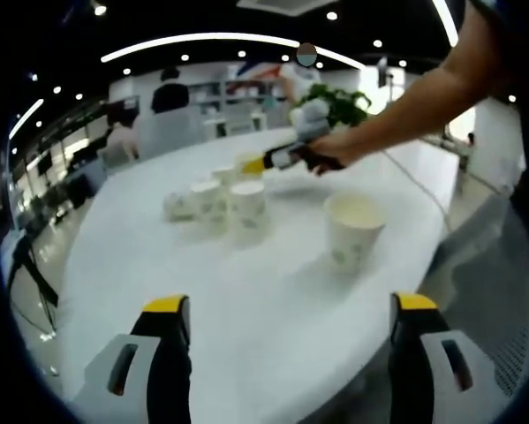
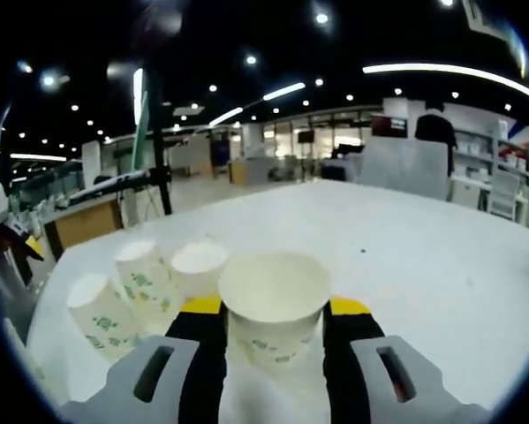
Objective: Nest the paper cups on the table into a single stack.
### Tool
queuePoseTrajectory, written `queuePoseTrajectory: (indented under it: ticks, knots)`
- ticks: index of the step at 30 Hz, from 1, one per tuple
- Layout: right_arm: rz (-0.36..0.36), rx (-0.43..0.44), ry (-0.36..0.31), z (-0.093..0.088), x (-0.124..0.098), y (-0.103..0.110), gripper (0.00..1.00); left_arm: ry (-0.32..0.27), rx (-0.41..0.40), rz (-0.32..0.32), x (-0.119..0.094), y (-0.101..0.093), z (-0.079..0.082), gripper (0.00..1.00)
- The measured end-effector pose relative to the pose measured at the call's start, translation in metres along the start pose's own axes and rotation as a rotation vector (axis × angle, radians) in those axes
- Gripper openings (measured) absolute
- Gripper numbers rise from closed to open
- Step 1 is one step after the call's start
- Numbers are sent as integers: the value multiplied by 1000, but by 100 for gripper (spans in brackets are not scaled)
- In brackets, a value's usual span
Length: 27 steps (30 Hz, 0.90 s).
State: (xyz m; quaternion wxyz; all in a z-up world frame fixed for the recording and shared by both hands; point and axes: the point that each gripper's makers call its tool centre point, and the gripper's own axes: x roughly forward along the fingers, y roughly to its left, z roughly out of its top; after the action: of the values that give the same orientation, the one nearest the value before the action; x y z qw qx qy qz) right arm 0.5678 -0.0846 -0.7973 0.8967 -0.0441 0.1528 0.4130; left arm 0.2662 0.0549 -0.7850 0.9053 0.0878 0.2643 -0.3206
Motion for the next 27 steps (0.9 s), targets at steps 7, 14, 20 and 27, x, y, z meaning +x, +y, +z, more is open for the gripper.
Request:
queuePoseTrajectory:
  ticks: [7,14,20,27]
  knots:
    - [-7,10,-1,1,-1,-1,37,-2,1,0,0,0,0,92]
    - [-14,14,-8,6,-4,-5,37,-2,4,0,-1,-1,1,92]
    - [-10,26,-15,14,-6,-6,37,-3,5,-1,-1,-1,2,92]
    - [-7,12,-21,25,-7,-9,37,-5,3,-1,-1,-1,2,92]
